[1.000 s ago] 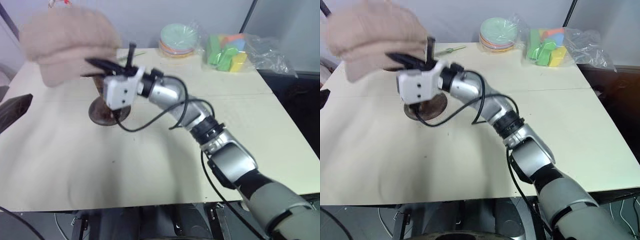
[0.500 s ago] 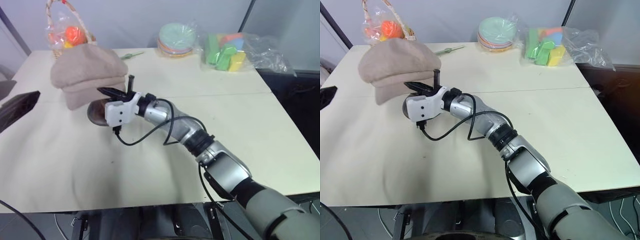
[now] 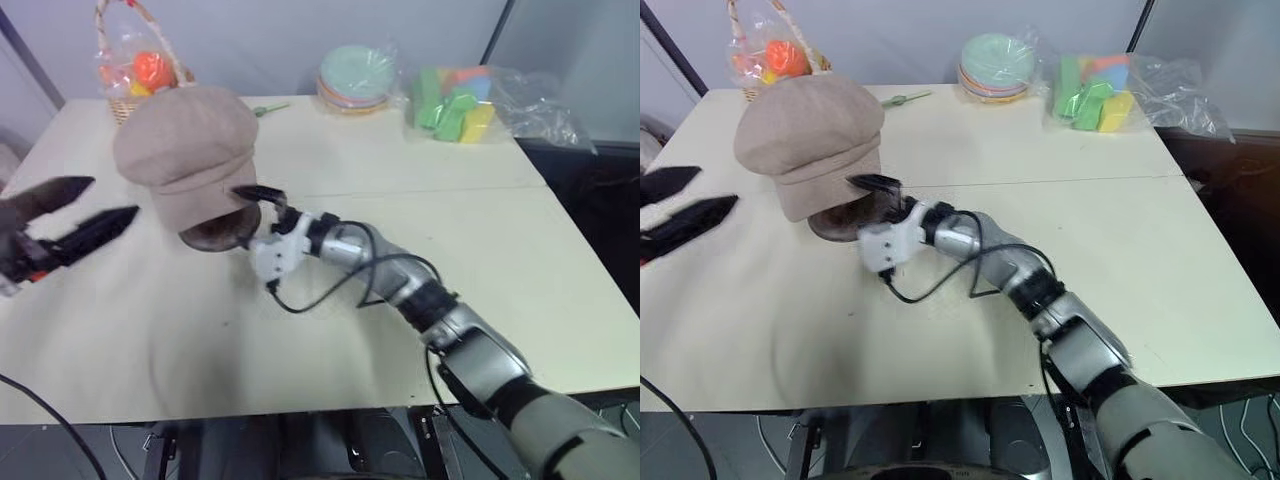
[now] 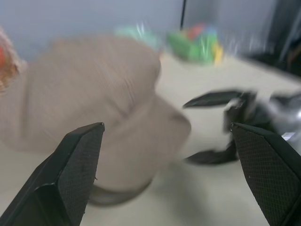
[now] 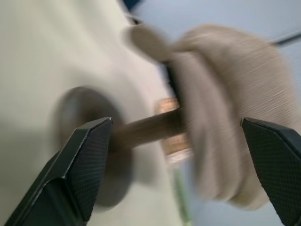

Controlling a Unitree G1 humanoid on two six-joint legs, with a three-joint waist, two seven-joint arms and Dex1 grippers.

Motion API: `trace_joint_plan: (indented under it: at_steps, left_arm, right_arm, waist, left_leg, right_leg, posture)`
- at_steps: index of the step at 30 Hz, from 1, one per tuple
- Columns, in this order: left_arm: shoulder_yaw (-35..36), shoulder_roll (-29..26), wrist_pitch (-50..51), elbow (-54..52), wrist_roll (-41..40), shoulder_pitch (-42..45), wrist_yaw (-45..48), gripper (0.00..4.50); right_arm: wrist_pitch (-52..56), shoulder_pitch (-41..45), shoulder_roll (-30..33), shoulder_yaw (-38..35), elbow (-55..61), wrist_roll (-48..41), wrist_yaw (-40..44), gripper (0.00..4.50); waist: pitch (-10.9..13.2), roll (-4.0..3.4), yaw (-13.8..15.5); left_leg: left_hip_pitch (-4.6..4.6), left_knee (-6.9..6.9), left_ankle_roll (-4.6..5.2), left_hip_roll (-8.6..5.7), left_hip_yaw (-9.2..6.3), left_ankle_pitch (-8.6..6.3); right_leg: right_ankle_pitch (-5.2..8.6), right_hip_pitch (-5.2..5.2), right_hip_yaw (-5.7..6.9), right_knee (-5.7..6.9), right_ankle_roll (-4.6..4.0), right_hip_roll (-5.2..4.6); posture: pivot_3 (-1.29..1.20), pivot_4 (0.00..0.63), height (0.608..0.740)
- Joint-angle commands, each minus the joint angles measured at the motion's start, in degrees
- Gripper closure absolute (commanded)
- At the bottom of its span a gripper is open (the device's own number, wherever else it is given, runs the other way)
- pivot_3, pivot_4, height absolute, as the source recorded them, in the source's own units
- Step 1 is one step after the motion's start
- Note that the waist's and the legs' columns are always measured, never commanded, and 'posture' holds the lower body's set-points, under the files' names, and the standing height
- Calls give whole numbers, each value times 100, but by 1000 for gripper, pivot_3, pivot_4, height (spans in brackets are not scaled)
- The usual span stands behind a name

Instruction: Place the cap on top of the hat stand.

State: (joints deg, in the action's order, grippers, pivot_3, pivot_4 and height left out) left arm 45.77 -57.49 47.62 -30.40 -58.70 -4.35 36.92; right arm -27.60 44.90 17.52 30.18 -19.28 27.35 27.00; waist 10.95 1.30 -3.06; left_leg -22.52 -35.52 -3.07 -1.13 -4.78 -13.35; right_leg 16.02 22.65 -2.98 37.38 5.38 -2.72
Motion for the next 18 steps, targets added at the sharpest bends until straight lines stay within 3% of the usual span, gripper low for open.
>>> trace_joint_plan:
  at_steps: [1,7,12,15,18]
  left_arm:
    - [-846,-92,-717,-658,1406,-185,-314,0]
    - [-2484,-284,-1734,-1372,3940,-398,-1042,0]
    - [-3704,-216,-2354,-917,6198,120,-2046,0]
    - [-4317,-111,-2485,-583,7200,432,-2306,0]
    - [-4839,213,-2433,-233,7898,810,-2443,0]
  right_arm:
    - [649,-523,808,-615,1381,-1708,1495,31]
    - [4188,-952,2745,-1976,3458,-5284,3728,31]
    - [7072,-268,3360,-3185,3690,-7866,3515,31]
    - [7936,149,3375,-3603,3493,-8616,3196,31]
    - [8184,395,3398,-3790,3432,-8744,3097,31]
  waist:
    - [4,0,44]
    - [22,-21,56]
    - [27,-31,60]
    - [27,-30,73]
    - [26,-29,82]
  left_leg:
    - [0,0,0,0,1,0]
    - [0,1,4,9,4,-2]
    - [4,12,5,23,10,-2]
    - [1,12,6,25,13,-2]
    - [-12,13,12,19,18,-6]
  right_leg:
    - [0,-2,0,-4,0,-1]
    - [1,-3,-3,-8,-2,-1]
    - [8,1,-4,-11,-23,3]
    - [7,2,-3,-19,-25,6]
    - [2,7,-3,-30,-15,3]
  posture:
    - [0,150,740]
    - [0,150,740]
    - [0,150,740]
    - [0,150,740]
    - [0,150,740]
